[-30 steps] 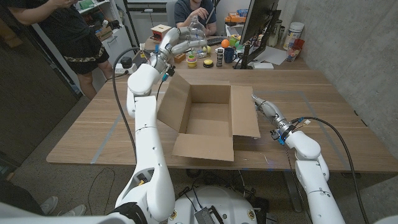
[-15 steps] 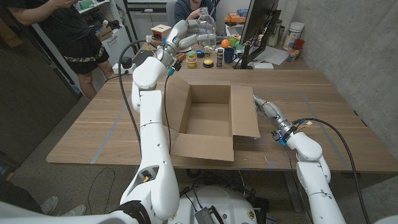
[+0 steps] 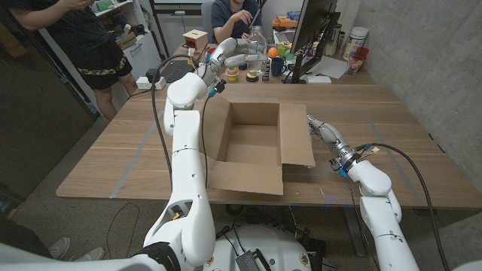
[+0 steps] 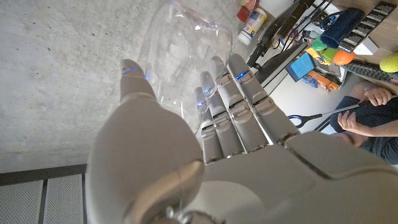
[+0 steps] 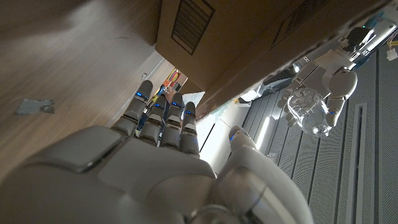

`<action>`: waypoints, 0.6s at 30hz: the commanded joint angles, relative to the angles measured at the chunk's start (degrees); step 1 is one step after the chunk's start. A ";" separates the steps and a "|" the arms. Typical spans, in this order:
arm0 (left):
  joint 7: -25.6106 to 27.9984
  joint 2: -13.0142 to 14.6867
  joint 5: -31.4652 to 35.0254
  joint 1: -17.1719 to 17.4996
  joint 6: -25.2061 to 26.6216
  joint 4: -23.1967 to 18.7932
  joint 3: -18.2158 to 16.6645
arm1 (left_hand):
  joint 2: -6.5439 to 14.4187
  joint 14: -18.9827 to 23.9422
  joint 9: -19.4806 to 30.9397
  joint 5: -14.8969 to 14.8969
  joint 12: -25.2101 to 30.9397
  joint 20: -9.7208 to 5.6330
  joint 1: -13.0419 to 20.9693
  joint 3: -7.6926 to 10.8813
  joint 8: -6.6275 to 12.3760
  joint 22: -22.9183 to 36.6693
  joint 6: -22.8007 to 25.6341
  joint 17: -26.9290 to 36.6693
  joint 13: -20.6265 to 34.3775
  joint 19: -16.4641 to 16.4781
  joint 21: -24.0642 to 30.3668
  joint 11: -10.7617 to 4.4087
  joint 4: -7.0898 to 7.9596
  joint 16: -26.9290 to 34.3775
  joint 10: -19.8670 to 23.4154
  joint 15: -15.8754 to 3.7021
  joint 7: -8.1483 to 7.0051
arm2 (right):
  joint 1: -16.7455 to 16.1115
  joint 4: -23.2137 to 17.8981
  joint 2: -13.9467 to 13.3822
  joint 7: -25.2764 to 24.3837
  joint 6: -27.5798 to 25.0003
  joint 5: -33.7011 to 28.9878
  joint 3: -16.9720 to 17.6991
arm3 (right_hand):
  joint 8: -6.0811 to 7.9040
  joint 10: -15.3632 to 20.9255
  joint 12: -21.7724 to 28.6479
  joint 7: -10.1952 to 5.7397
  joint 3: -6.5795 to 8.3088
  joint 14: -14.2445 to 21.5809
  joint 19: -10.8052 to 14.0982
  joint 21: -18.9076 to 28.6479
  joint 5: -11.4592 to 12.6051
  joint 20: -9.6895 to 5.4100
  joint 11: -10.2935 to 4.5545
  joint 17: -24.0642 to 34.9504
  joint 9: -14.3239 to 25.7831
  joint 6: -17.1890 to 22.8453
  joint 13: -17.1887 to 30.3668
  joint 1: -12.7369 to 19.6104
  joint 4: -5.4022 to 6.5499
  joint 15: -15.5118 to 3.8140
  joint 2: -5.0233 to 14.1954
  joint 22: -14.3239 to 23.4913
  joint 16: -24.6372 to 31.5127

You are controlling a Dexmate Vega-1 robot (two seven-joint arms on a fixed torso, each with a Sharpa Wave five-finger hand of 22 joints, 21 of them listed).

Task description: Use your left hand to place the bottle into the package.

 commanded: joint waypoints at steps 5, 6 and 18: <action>-5.56 3.56 4.18 1.30 3.09 -1.53 2.61 | 9.57 -0.28 0.18 -0.02 -0.03 -1.98 9.49 0.27 -0.33 0.31 2.63 0.15 0.26 0.38 -0.09 -4.76 0.08 -0.08 3.89 -3.13 0.01 | 0.11 0.11 -0.11 -0.28 0.50 0.39 0.10 | 0.12 0.16 0.13 0.41 0.11 -0.02 0.45 -0.13 0.38 0.18 0.27 0.14 0.29 0.19 0.17 -0.59 -0.29 -0.16 -0.19 0.20 0.08; -5.82 3.74 4.76 1.51 3.71 -1.94 2.65 | 9.61 -0.30 0.19 -0.02 -0.04 -1.96 9.57 0.31 -0.35 0.31 2.64 0.15 0.26 0.36 -0.10 -4.77 0.06 -0.07 3.84 -3.12 0.13 | 0.17 0.26 -0.21 -0.23 0.79 0.37 0.06 | 0.13 0.16 0.14 0.40 0.10 -0.01 0.44 -0.16 0.37 0.16 0.27 0.14 0.29 0.20 0.17 -0.60 -0.28 -0.20 -0.19 0.20 0.08; -11.48 8.05 13.68 1.28 10.58 -5.03 4.87 | 9.62 -0.42 0.23 -0.05 0.07 -1.87 9.91 0.35 -0.48 0.31 2.83 0.14 0.27 0.50 -0.11 -4.77 -0.04 -0.04 3.85 -2.98 0.33 | 0.11 -0.25 -0.23 -0.07 0.43 0.39 -0.28 | 0.10 0.38 0.23 0.46 0.03 0.18 0.68 -0.33 0.37 0.11 0.33 0.15 0.29 0.15 0.17 -0.77 -0.24 -0.39 -0.16 0.20 0.15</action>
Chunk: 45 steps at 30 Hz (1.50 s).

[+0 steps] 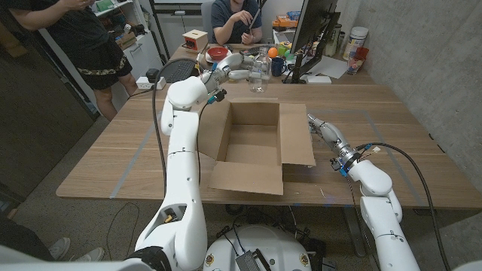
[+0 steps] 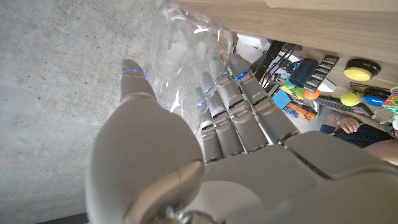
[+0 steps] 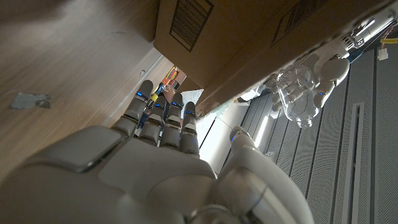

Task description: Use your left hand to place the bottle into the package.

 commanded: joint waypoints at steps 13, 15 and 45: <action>-11.99 9.91 14.32 -1.70 2.34 -2.96 9.37 | 9.57 -0.86 0.35 -0.05 0.02 -1.85 10.44 0.37 -0.61 0.33 2.29 0.24 0.23 0.21 -0.31 -4.60 -0.17 0.02 3.28 -2.91 0.25 | -1.40 -1.09 0.11 -0.37 1.08 1.01 0.25 | 0.11 0.51 0.28 0.50 -0.07 0.19 0.59 -0.37 0.38 -0.11 0.26 0.15 0.28 0.16 0.17 -0.56 -0.21 -0.56 0.22 0.22 0.12; -13.02 10.36 15.79 -1.73 2.29 -3.09 10.55 | 9.63 -0.82 0.36 -0.03 0.11 -1.92 10.53 0.40 -0.59 0.33 2.42 0.25 0.24 0.24 -0.31 -4.61 -0.18 0.06 3.42 -2.90 0.24 | -1.54 -1.17 0.08 -0.41 1.21 1.16 0.32 | 0.12 0.54 0.29 0.54 -0.09 0.20 0.64 -0.40 0.38 -0.11 0.27 0.15 0.28 0.18 0.17 -0.59 -0.21 -0.52 0.21 0.22 0.12; -23.31 15.05 32.01 -4.33 0.41 -0.18 20.11 | 10.23 -0.58 0.44 0.13 0.23 -2.41 11.71 0.73 -1.03 0.38 2.95 0.30 0.26 -0.07 -0.44 -4.57 -0.23 0.11 4.03 -3.02 -0.49 | -2.15 -0.58 -0.23 -0.98 2.91 2.47 0.61 | 0.11 0.52 0.26 0.84 -0.40 0.66 1.00 -0.94 0.42 -0.41 0.30 0.17 0.27 0.18 0.17 -1.12 -0.07 -0.84 0.12 0.23 0.23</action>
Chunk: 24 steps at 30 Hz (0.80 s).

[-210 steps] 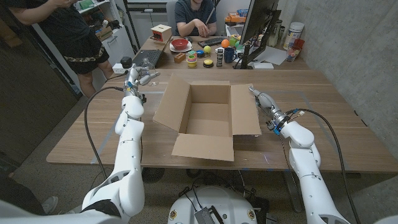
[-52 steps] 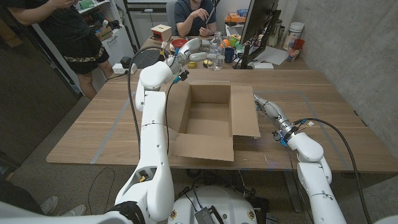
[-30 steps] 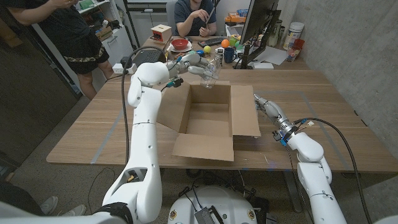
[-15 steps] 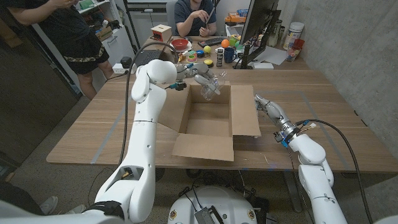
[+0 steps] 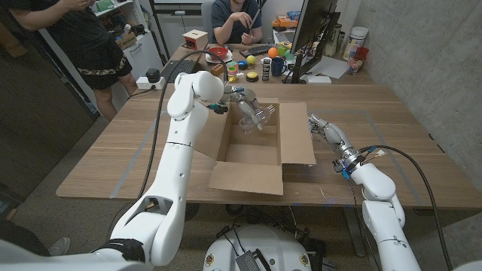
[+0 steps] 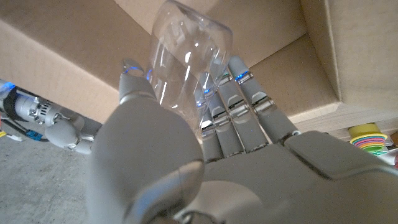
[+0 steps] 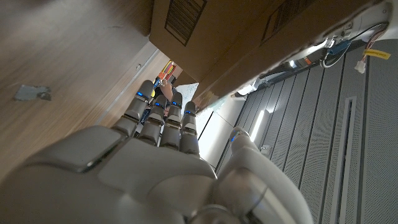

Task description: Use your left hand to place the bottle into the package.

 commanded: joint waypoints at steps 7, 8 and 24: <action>-2.62 1.92 8.50 -1.50 -1.31 3.67 4.39 | 11.17 -0.20 0.19 0.19 0.00 -2.43 11.48 0.53 -0.46 0.11 2.88 0.31 0.27 -0.30 -0.11 -4.44 -0.16 0.50 4.41 -3.25 -0.69 | -0.52 0.16 -0.13 -0.23 0.67 0.68 0.14 | 0.11 0.21 0.27 0.57 -0.26 0.20 0.55 -0.26 0.43 0.04 -0.11 0.19 0.27 0.18 0.17 -0.55 0.25 -0.33 -0.07 0.24 0.24; -2.62 2.10 8.76 -1.54 -1.69 3.78 4.67 | 11.27 -0.18 0.19 0.22 -0.01 -2.47 11.63 0.61 -0.48 0.11 2.90 0.31 0.28 -0.38 -0.14 -4.44 -0.20 0.51 4.38 -3.28 -0.72 | -0.58 0.03 0.04 -0.45 0.45 0.65 0.17 | 0.11 0.27 0.29 0.53 -0.28 0.18 0.58 -0.28 0.43 0.00 -0.03 0.19 0.27 0.17 0.17 -0.59 0.27 -0.33 -0.07 0.24 0.23; -1.39 3.75 13.93 -1.01 -4.84 3.37 7.92 | 11.39 -1.31 0.24 0.24 -0.22 -2.39 12.07 0.67 -0.94 0.19 2.53 0.25 0.28 -1.40 -0.38 -4.39 -0.13 0.11 3.92 -3.12 -1.41 | -0.46 0.42 -0.10 -0.47 0.70 0.75 0.08 | 0.13 0.27 0.28 0.63 -0.50 0.20 0.82 -0.52 0.47 -0.03 0.11 0.21 0.27 0.24 0.17 -1.01 0.45 -0.38 -0.12 0.25 0.21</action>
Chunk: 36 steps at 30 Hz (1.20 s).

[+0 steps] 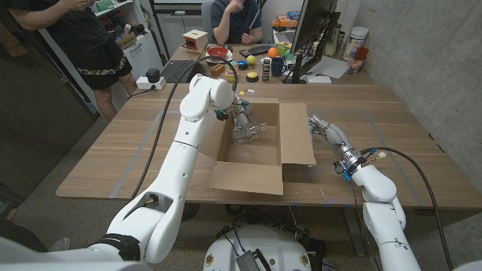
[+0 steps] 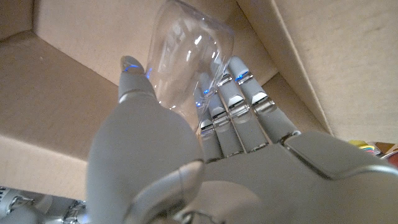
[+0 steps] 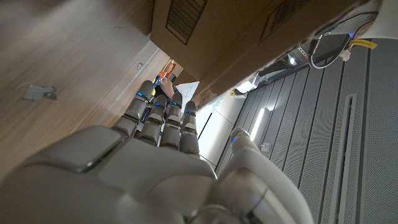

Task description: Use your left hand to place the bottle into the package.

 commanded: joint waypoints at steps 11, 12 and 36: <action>-2.14 0.52 4.07 -0.80 -2.24 1.71 2.03 | 10.31 -10.49 0.54 0.42 -1.08 0.17 8.82 -2.25 -3.65 0.29 -5.48 0.28 0.30 -4.91 -1.58 -4.04 1.73 -0.48 -5.08 -2.54 -0.88 | 0.12 0.56 -0.15 -0.04 0.48 0.18 -0.08 | 0.14 0.35 0.30 0.50 -0.28 0.25 0.84 -0.30 0.27 0.00 0.13 0.21 0.27 0.05 0.17 -0.61 0.19 -0.41 0.01 0.25 0.20; -2.09 0.33 3.76 -0.67 -2.07 1.86 1.74 | 10.03 -11.40 0.56 0.48 -1.02 0.36 8.57 -2.53 -3.90 0.27 -5.99 0.29 0.30 -5.29 -1.74 -4.08 1.82 -0.50 -5.73 -2.10 -0.67 | 0.11 0.58 -0.07 -0.12 0.50 0.25 -0.05 | 0.13 0.33 0.29 0.49 -0.29 0.30 0.86 -0.30 0.28 -0.01 0.12 0.21 0.27 0.03 0.17 -0.63 0.19 -0.41 0.01 0.25 0.22; -5.23 -0.11 2.83 -2.04 -1.97 4.48 1.53 | 2.86 -44.06 0.18 8.12 -0.91 8.30 -7.72 -17.74 -9.83 0.02 -38.38 0.68 -0.26 -17.21 -10.01 11.73 10.18 -0.20 -43.26 11.82 9.10 | 0.91 1.51 -0.01 -0.43 0.51 -0.16 -0.24 | 0.14 0.42 0.31 0.56 -0.53 0.39 1.09 -0.71 0.35 -0.02 0.15 0.19 0.26 0.09 0.16 -1.07 0.38 -0.36 -0.02 0.26 0.19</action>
